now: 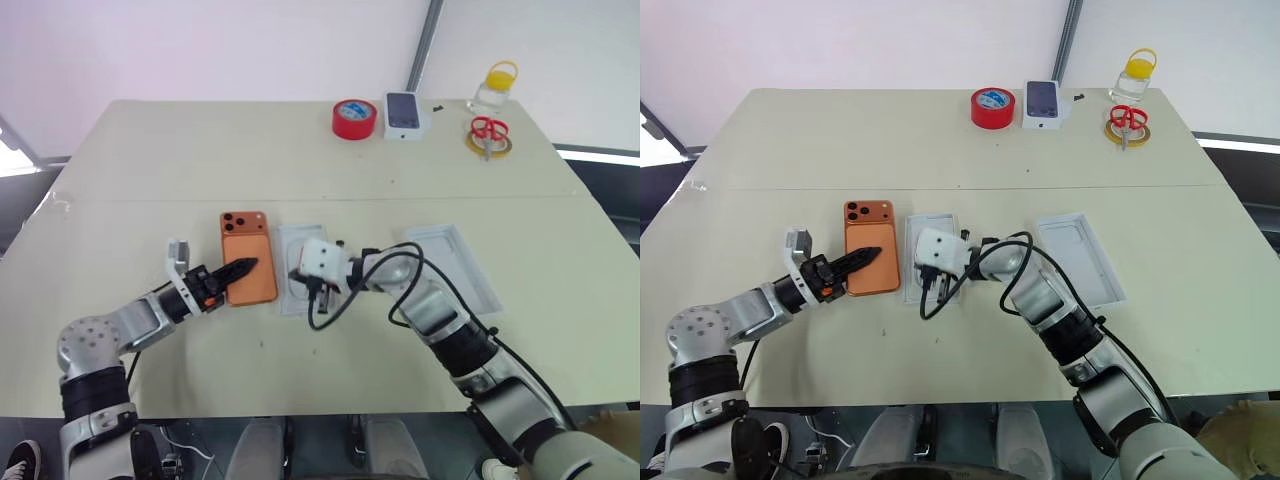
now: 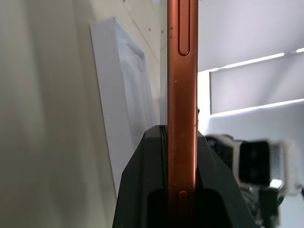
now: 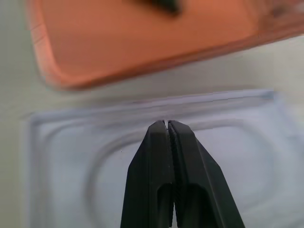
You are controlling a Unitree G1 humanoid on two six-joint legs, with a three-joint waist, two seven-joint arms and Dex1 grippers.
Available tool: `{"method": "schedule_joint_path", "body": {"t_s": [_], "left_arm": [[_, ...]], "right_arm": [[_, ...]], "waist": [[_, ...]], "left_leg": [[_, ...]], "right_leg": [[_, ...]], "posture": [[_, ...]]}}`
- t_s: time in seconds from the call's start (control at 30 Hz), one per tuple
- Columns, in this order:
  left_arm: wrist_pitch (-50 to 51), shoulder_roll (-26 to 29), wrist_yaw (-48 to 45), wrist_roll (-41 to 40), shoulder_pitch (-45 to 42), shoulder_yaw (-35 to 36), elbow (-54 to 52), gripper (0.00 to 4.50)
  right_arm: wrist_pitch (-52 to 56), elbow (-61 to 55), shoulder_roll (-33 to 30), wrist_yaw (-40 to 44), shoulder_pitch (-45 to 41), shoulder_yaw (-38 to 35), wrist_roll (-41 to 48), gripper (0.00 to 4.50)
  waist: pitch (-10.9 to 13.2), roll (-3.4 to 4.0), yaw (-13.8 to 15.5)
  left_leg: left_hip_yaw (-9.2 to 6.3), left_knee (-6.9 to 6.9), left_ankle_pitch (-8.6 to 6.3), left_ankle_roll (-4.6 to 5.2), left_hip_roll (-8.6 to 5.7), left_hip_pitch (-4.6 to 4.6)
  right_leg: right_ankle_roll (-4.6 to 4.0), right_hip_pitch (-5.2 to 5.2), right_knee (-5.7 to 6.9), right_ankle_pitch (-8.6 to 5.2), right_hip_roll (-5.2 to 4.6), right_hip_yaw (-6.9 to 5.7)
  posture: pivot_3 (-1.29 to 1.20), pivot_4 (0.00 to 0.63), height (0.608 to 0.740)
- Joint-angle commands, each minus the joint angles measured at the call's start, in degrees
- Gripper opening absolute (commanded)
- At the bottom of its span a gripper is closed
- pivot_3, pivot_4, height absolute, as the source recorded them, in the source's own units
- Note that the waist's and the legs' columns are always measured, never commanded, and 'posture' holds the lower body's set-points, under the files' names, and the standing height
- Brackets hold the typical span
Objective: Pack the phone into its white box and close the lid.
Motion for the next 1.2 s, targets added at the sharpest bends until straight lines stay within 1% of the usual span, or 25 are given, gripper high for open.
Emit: {"method": "schedule_joint_path", "body": {"t_s": [0.03,0.07,0.17,0.27,0.37,0.53,0.63,0.7,0.73,0.83,0.93,1.0,1.2], "left_arm": [[0.22,-0.92,1.41,-3.99,-1.47,0.64,-3.04,0.00],[0.46,-1.76,2.40,-5.14,-1.45,0.66,-3.26,0.00],[-0.16,-4.14,4.02,-5.32,-0.92,-1.07,-5.07,0.00],[-1.81,-6.87,6.34,-3.96,-1.70,-2.28,-4.65,0.00],[-2.31,-8.93,8.23,-2.84,-2.03,-4.05,-4.06,0.00],[-4.69,-10.74,9.59,-0.67,-2.76,-5.95,-3.14,0.00],[-4.88,-10.57,9.54,0.62,-3.64,-7.02,-2.49,0.00],[-5.51,-9.99,9.53,1.95,-3.63,-7.58,-2.63,1.02],[-6.00,-9.65,9.45,2.84,-3.65,-7.93,-2.84,1.37],[-6.51,-8.20,8.64,5.41,-3.83,-9.89,-3.31,2.83],[-4.66,-7.91,9.13,4.36,-4.77,-10.37,-3.97,2.83],[-1.68,-7.03,10.37,3.69,-5.93,-10.81,-3.92,2.83],[3.69,-4.56,13.65,3.84,-9.11,-11.40,-5.68,2.83]], "right_arm": [[0.20,-1.25,-0.90,-0.59,-1.25,-4.78,2.54,0.11],[0.29,-1.59,-2.49,0.25,-1.03,-5.80,2.95,0.11],[0.44,-2.96,-7.46,2.03,0.32,-8.38,3.75,0.11],[-0.76,-2.57,-12.04,3.20,1.73,-9.81,3.70,0.11],[-2.37,-1.15,-15.01,3.49,2.87,-10.33,3.00,0.11],[-3.42,-1.29,-16.75,3.13,4.92,-10.45,2.82,0.11],[-3.03,-1.86,-16.67,2.40,5.85,-11.03,2.99,0.11],[-3.09,-1.72,-16.60,2.11,5.95,-11.08,2.96,0.05],[-3.12,-1.64,-16.57,2.01,5.94,-11.05,2.95,0.05],[-2.95,-1.54,-16.11,1.70,5.83,-10.89,3.11,0.05],[-2.91,-1.39,-15.12,1.16,5.62,-10.43,3.12,0.05],[-3.08,-1.15,-14.24,0.69,5.64,-10.15,3.19,0.05],[-3.51,-0.49,-12.78,-0.20,5.91,-9.67,2.63,0.05]], "waist": [[0.00,0.00,0.01],[0.00,0.00,0.04],[0.00,0.00,0.21],[0.00,0.00,0.10],[0.00,0.01,-0.03],[0.00,0.01,-0.10],[0.00,0.01,0.08],[0.00,0.01,0.08],[0.00,0.00,0.08],[0.00,0.01,0.10],[0.00,0.00,0.07],[0.00,0.01,-0.05],[0.00,0.00,0.00]], "left_leg": [[-0.01,0.00,0.00,0.00,0.00,0.00],[-0.01,0.00,0.00,0.00,0.00,0.00],[-0.01,0.00,-0.01,0.02,-0.04,-0.02],[0.01,0.00,-0.04,0.07,-0.07,-0.03],[0.03,0.00,-0.03,0.08,-0.03,-0.02],[0.09,0.00,-0.02,0.06,-0.01,0.05],[0.09,0.01,-0.02,0.06,0.01,0.05],[0.09,0.02,-0.01,0.07,0.01,0.05],[0.09,0.02,-0.01,0.07,0.01,0.05],[0.08,0.02,-0.01,0.07,0.01,0.17],[0.08,-0.02,-0.02,0.09,0.01,0.52],[0.09,-0.06,-0.04,0.12,0.03,0.67],[0.08,-0.08,-0.04,0.12,0.04,0.68]], "right_leg": [[0.00,0.00,0.00,0.00,0.00,0.00],[0.00,0.00,0.00,0.00,0.00,0.00],[0.00,0.01,-0.02,0.00,-0.03,0.00],[0.00,0.03,-0.05,0.00,-0.05,0.00],[0.00,0.03,-0.04,0.00,0.01,0.00],[0.00,0.04,-0.02,0.00,0.13,0.01],[0.00,0.05,-0.02,0.00,0.14,0.02],[0.00,0.08,-0.03,0.00,0.11,0.03],[0.00,0.08,-0.04,0.00,0.10,0.03],[0.00,0.20,-0.05,0.00,0.09,0.03],[-0.01,0.53,-0.08,-0.01,0.10,0.03],[-0.03,0.65,-0.10,-0.04,0.11,0.03],[0.01,0.65,-0.08,-0.02,0.13,0.06]], "posture": [[0.00,0.150,0.740],[0.00,0.150,0.740],[0.00,0.150,0.740],[0.00,0.150,0.740],[0.00,0.150,0.740],[0.00,0.150,0.740],[0.00,0.150,0.740],[0.00,0.150,0.740],[0.00,0.150,0.740],[0.00,0.150,0.740],[0.00,0.150,0.740],[0.00,0.150,0.740],[0.00,0.150,0.740]]}}
